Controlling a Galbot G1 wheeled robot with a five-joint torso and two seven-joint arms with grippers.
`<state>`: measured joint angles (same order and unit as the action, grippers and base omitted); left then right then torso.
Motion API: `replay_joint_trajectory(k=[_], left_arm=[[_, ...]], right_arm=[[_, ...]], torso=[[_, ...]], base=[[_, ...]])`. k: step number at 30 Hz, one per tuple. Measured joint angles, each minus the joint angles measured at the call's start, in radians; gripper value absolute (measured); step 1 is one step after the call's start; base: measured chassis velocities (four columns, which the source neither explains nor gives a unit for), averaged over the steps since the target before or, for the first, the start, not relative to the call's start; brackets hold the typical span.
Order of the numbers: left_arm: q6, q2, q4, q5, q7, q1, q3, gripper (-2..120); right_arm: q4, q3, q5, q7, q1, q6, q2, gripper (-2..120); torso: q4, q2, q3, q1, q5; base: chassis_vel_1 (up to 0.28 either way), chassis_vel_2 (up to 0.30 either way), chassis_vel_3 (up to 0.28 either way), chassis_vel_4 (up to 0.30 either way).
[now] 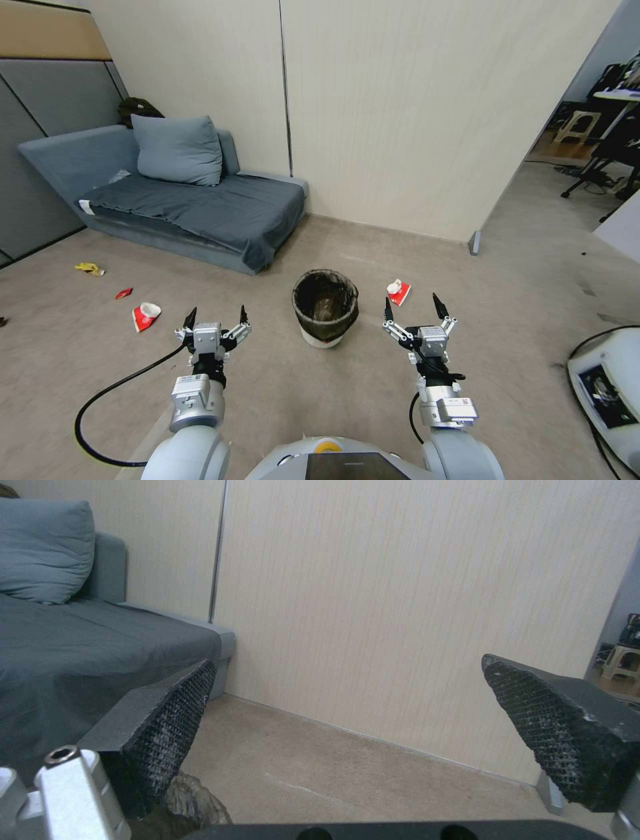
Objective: Pick up the trash bin, then pick up the garbage from the floor and place it into the trash bin.
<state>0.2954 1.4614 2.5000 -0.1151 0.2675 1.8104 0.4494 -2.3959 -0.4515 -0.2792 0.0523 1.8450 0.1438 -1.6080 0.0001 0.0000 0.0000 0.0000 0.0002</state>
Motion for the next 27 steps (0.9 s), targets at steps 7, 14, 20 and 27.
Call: replay_joint_trajectory(k=[7,14,20,27], left_arm=[[0.0,0.0,0.0,-0.005,0.0,-0.001,-0.005,100],[-0.001,0.001,0.0,-0.009,-0.001,0.0,-0.01,100],[0.0,0.001,0.0,-0.013,-0.001,0.003,-0.02,100],[0.002,0.002,0.0,-0.029,-0.003,0.013,-0.045,100]], right_arm=[[0.0,0.0,0.001,0.0,0.0,0.0,0.0,100],[0.006,-0.002,0.018,0.001,-0.003,0.026,0.0,100],[0.007,-0.003,0.018,0.001,-0.003,0.031,0.0,100],[0.014,-0.007,0.006,-0.008,-0.009,0.06,0.0,100]], torso=[[-0.0001,0.0,0.0,0.0,-0.0003],[0.0,0.0,0.0,0.0,-0.0003],[-0.0002,0.0,0.0,0.0,-0.0003],[-0.0001,0.0,0.0,0.0,-0.0001]], base=[[-0.158,0.171,0.154,-0.16],[-0.127,0.124,0.128,-0.122],[-0.023,0.016,0.01,-0.02],[0.0,0.0,0.0,0.0]])
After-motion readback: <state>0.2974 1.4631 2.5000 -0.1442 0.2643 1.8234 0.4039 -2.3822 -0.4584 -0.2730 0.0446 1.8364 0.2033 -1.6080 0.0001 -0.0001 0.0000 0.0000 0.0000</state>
